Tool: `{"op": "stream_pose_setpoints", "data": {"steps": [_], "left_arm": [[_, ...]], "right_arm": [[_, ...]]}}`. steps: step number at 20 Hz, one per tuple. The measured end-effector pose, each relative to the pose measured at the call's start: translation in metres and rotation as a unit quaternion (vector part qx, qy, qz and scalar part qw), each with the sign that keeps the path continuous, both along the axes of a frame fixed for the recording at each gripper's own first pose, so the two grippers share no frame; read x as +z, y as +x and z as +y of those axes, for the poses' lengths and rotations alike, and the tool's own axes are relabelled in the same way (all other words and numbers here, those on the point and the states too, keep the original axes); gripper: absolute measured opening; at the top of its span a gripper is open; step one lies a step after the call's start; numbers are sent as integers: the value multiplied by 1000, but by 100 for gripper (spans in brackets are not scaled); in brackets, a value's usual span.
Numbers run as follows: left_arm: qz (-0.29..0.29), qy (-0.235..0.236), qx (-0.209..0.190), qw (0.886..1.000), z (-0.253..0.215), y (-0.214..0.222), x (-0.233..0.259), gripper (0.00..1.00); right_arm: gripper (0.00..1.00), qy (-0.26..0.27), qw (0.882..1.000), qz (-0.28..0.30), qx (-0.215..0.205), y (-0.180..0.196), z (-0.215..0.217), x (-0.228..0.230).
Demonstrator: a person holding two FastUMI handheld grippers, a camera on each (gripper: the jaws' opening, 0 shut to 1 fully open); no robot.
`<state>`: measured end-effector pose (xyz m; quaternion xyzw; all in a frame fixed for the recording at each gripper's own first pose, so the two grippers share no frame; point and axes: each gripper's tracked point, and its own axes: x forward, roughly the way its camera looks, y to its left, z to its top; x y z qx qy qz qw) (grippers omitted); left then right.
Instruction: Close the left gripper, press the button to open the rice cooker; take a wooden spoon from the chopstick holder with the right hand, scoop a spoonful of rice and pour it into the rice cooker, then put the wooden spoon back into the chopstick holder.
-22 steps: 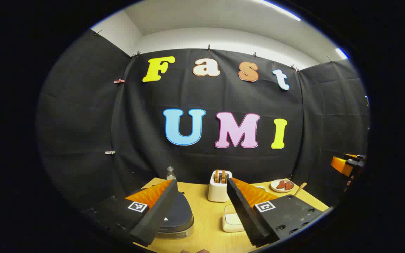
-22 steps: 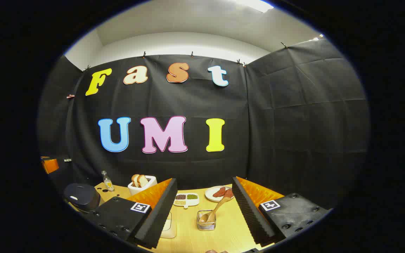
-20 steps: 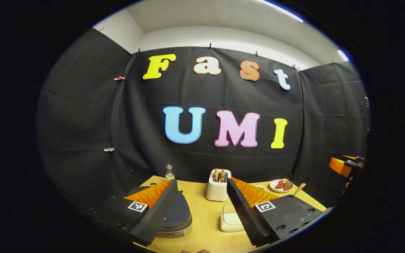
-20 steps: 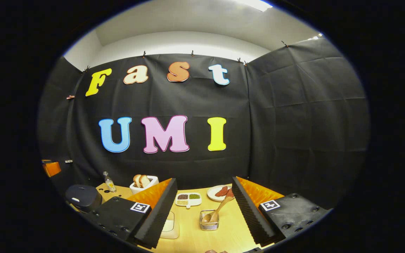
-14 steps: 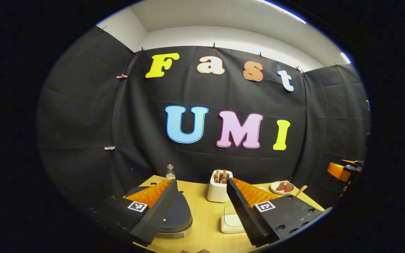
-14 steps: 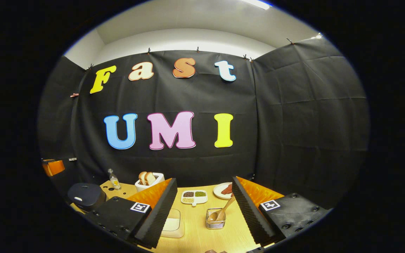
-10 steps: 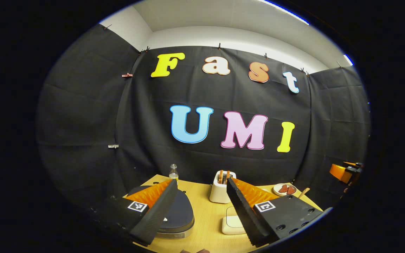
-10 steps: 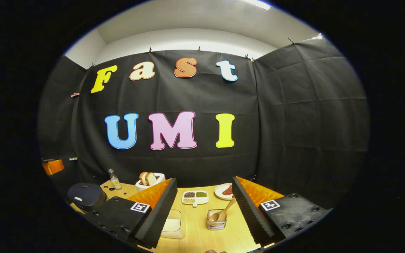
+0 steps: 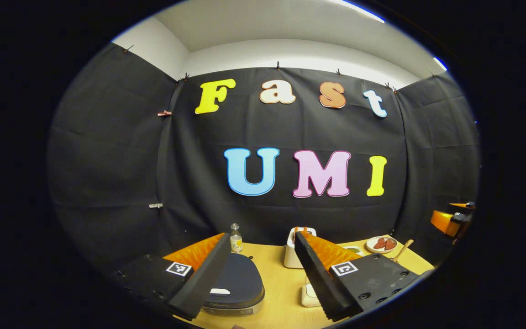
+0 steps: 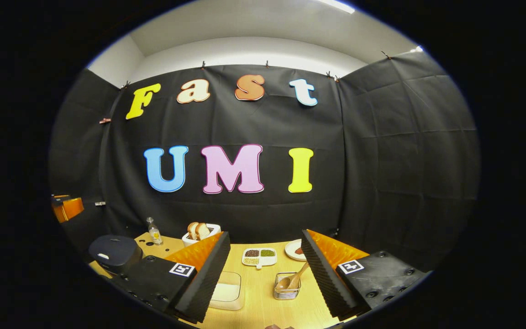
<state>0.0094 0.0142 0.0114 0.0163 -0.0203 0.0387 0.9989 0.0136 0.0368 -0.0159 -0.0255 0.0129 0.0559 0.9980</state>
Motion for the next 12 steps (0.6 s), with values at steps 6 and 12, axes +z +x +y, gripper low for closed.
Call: {"op": "stream_pose_setpoints", "data": {"steps": [6,12], "left_arm": [[40,-20,-8,999,8,6,-15,73],[96,-31,13,995,49,18,-41,31]], "right_arm": [[98,12,1000,-2,9,-2,5,1],[98,18,1000,14,-10,-13,-5,-13]]}}
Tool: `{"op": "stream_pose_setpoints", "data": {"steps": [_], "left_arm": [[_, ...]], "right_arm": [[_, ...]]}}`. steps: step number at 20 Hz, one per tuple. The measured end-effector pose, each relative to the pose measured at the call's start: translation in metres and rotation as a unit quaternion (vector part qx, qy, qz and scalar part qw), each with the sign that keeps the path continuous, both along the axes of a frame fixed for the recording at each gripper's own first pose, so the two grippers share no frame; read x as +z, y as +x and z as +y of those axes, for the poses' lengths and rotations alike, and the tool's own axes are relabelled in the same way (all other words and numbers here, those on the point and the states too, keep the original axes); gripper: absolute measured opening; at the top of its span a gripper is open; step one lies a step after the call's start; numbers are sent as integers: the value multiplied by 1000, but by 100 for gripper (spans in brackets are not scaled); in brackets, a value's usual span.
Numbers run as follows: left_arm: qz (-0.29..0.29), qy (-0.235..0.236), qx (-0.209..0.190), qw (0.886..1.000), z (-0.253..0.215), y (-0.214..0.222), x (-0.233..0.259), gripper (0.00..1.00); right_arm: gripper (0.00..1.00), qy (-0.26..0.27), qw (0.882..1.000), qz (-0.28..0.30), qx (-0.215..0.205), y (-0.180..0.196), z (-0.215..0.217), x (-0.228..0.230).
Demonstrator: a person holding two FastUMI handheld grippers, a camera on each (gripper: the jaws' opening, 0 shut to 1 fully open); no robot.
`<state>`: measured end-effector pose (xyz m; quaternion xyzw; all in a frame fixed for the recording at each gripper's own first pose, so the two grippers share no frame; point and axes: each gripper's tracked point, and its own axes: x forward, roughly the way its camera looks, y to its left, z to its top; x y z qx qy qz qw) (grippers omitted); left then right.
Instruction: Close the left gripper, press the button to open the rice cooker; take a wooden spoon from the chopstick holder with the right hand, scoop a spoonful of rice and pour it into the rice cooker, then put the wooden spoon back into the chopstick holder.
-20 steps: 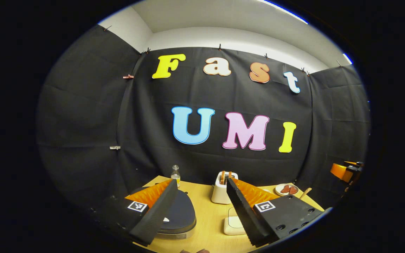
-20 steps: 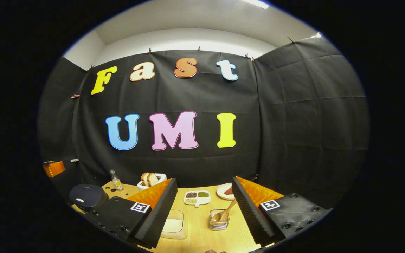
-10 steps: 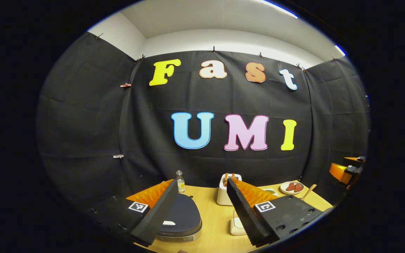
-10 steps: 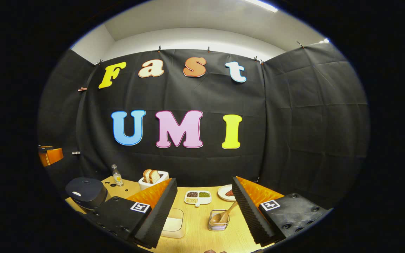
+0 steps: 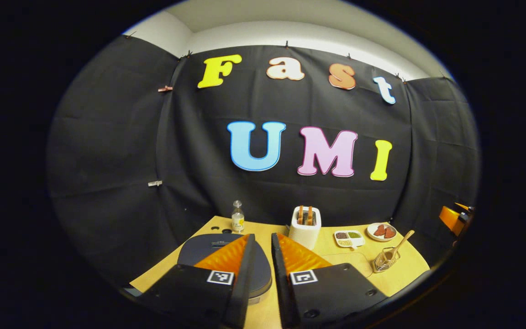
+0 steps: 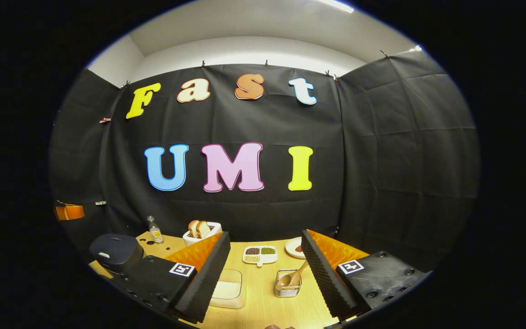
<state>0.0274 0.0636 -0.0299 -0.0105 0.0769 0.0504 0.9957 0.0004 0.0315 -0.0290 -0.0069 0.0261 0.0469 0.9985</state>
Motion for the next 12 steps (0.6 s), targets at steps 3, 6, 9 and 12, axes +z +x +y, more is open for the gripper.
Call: {"op": "stream_pose_setpoints", "data": {"steps": [3,6,9,12], "left_arm": [[39,-12,3,999,23,3,-20,12],[67,-34,-9,997,37,5,-33,6],[94,-43,-16,994,50,12,-54,6],[128,-61,-25,990,55,18,-81,6]], "right_arm": [[98,-6,1000,14,-3,-8,-1,-12],[98,-3,1000,26,-3,-18,0,-19],[98,-11,1000,28,-4,-28,1,-20],[98,-15,999,30,-8,-36,1,-20]]}}
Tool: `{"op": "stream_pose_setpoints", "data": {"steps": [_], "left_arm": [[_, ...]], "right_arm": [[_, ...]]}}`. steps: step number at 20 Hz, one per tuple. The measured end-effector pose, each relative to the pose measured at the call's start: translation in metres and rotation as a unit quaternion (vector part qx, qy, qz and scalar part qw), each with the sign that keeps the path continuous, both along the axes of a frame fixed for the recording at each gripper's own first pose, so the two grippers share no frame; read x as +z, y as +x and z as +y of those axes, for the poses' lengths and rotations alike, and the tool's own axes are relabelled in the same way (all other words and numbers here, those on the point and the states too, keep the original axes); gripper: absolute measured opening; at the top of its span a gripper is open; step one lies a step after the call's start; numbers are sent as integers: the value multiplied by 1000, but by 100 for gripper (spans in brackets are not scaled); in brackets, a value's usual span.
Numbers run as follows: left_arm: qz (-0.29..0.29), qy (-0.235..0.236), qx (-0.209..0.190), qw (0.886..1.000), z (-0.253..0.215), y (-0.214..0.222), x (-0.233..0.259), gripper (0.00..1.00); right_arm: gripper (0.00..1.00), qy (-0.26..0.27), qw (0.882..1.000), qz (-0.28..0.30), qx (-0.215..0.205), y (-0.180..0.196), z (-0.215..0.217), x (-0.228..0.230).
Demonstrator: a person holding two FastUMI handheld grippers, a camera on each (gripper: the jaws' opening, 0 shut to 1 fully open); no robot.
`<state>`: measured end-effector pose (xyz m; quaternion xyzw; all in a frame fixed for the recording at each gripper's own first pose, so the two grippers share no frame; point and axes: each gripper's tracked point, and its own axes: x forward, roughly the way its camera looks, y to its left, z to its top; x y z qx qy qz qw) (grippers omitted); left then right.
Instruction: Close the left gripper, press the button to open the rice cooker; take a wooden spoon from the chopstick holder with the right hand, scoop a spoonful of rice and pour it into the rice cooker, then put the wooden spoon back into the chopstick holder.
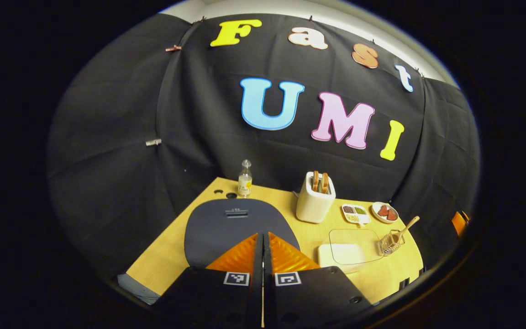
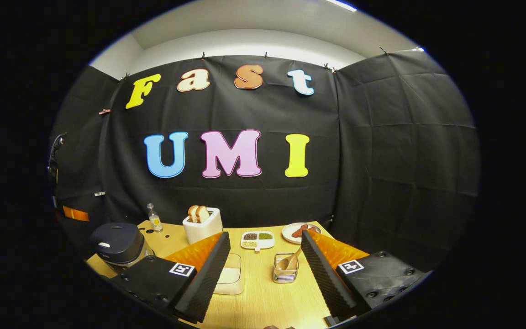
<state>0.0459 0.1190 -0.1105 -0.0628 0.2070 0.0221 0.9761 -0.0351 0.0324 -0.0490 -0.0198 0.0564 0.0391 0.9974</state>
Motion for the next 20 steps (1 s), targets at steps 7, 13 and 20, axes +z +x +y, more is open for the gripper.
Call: {"op": "stream_pose_setpoints", "data": {"steps": [7,13,20], "left_arm": [[74,2,-25,997,7,11,-66,6],[90,-9,-42,995,7,9,-85,7],[101,-33,-62,992,8,9,-86,7]], "right_arm": [[98,-16,1000,15,-11,-22,2,-9],[98,1,999,33,-40,-42,3,-22],[98,1,997,46,-66,-64,9,-32]]}}
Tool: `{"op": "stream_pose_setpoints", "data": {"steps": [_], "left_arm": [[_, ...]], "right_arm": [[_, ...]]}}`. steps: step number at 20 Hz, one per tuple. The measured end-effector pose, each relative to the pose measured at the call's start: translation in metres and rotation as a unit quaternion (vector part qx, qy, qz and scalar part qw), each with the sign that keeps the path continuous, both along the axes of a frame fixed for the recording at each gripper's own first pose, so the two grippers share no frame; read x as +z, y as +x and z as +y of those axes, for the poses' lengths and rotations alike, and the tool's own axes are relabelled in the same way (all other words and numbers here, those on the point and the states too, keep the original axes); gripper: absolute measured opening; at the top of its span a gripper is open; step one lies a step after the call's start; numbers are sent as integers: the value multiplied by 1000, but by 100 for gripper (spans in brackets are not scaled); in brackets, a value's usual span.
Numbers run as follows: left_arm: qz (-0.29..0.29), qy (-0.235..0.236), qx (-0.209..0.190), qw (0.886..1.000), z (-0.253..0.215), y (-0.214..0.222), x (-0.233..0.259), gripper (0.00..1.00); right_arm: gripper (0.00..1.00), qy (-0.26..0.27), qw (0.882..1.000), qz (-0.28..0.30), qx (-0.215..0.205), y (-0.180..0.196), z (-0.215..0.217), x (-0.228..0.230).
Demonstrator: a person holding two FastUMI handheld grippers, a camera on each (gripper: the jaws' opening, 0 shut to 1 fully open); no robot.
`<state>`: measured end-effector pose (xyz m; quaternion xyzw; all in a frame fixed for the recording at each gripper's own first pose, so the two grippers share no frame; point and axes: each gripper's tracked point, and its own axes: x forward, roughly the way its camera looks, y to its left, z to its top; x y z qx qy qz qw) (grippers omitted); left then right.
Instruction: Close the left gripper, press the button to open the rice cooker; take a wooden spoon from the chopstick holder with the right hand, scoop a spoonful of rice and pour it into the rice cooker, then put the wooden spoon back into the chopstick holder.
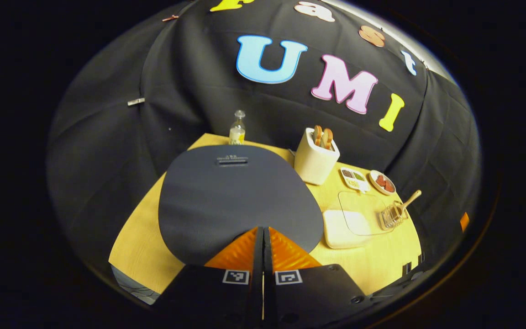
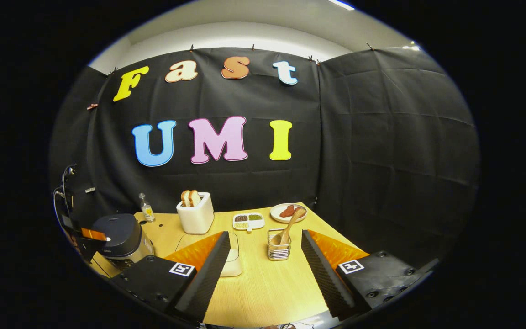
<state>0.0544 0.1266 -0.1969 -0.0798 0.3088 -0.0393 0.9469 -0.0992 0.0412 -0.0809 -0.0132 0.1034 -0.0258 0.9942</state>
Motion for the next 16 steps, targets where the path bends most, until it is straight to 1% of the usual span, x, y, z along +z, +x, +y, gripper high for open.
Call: {"op": "stream_pose_setpoints", "data": {"steps": [2,3,4,5,6,7,8,9,10,12,13,14,16], "left_arm": [[-8,-13,-1,1000,-1,0,2,7],[-15,-10,-4,1000,1,-4,7,7],[-25,3,-5,1000,1,-7,14,7],[-56,20,-1,998,1,-5,30,6],[-101,42,13,994,4,-5,52,7],[-154,57,32,986,8,-8,83,7],[-205,60,41,976,8,-6,113,7],[-234,50,38,970,-1,-15,135,6],[-245,40,36,968,-10,-28,146,7],[-243,36,28,969,-20,-37,142,8],[-239,39,22,970,-25,-41,140,17],[-236,39,19,971,-29,-46,139,13],[-236,25,19,971,-37,-52,140,16]], "right_arm": [[98,-6,1000,1,-3,-6,0,1],[98,-7,1000,0,-7,-8,-2,2],[98,-6,1000,-2,-10,-9,-3,5],[98,-6,1000,-4,-12,-10,-4,7],[98,-8,1000,-5,-14,-9,-5,7],[98,-9,1000,-6,-16,-9,-7,8],[98,-8,1000,-7,-16,-8,-8,9],[98,-7,1000,-9,-15,-6,-8,11],[98,-5,1000,-11,-15,-3,-9,12],[98,-1,1000,-11,-12,6,-11,11],[98,1,1000,-10,-10,11,-12,11],[98,3,1000,-8,-9,16,-15,10],[98,11,1000,-4,-4,29,-18,6]]}}
